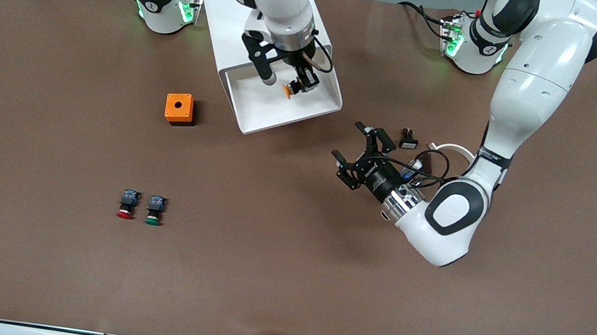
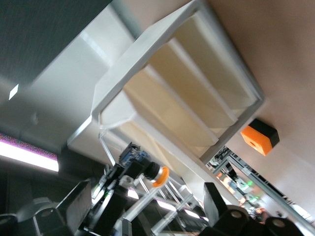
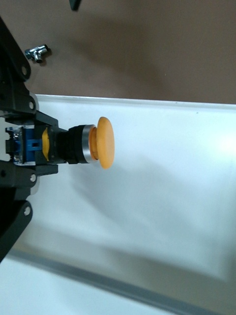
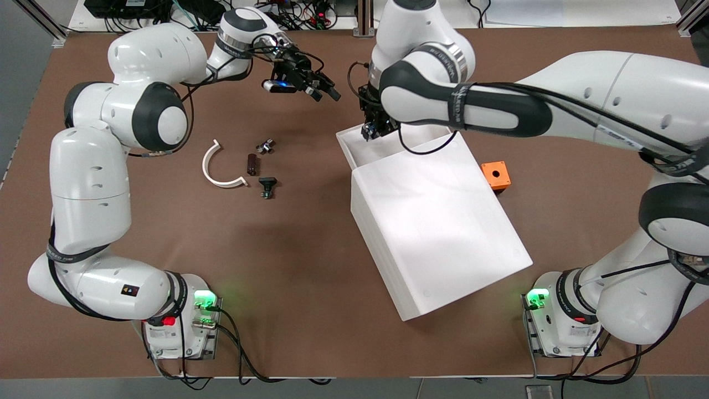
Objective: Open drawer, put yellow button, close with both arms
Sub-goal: 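Carry the yellow button over the open drawer with the right gripper, then release the yellow button into the drawer and withdraw the right gripper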
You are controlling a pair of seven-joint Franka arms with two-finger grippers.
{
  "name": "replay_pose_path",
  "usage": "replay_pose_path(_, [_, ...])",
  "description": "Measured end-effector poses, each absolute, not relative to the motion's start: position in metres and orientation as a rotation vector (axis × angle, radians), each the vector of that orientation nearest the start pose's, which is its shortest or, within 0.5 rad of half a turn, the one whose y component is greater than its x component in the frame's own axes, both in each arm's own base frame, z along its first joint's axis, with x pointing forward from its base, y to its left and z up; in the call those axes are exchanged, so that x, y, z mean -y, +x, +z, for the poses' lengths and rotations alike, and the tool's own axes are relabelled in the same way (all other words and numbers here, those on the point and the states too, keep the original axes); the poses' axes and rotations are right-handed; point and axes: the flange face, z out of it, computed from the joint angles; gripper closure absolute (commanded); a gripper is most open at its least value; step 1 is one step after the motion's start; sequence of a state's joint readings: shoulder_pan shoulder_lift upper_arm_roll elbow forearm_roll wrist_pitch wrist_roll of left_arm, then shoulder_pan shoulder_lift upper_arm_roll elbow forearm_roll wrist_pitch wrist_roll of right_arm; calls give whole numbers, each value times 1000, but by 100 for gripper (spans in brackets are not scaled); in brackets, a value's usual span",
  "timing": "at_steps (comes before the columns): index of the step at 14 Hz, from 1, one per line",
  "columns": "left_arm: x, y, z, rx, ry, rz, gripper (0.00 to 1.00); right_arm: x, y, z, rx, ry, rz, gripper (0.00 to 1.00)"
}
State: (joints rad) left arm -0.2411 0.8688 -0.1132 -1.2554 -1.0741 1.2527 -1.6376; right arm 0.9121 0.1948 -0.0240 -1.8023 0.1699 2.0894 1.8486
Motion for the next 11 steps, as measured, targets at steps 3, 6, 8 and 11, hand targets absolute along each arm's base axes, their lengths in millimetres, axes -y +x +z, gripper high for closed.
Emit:
replay_pose_path(3, [331, 606, 293, 1438, -2213, 1795, 0, -494, 389, 425, -1529, -2626, 192, 1])
replay_pose_path(6, [349, 607, 330, 1351, -2557, 1400, 0, -492, 394, 428, -1547, -2609, 187, 0])
replay_pose_path(8, [349, 610, 358, 1325, -2676, 1197, 0, -488, 402, 436, -1529, -2604, 169, 0])
replay_pose_path(11, [338, 614, 398, 1270, -2793, 937, 0, -468, 428, 463, -1370, -2710, 160, 0])
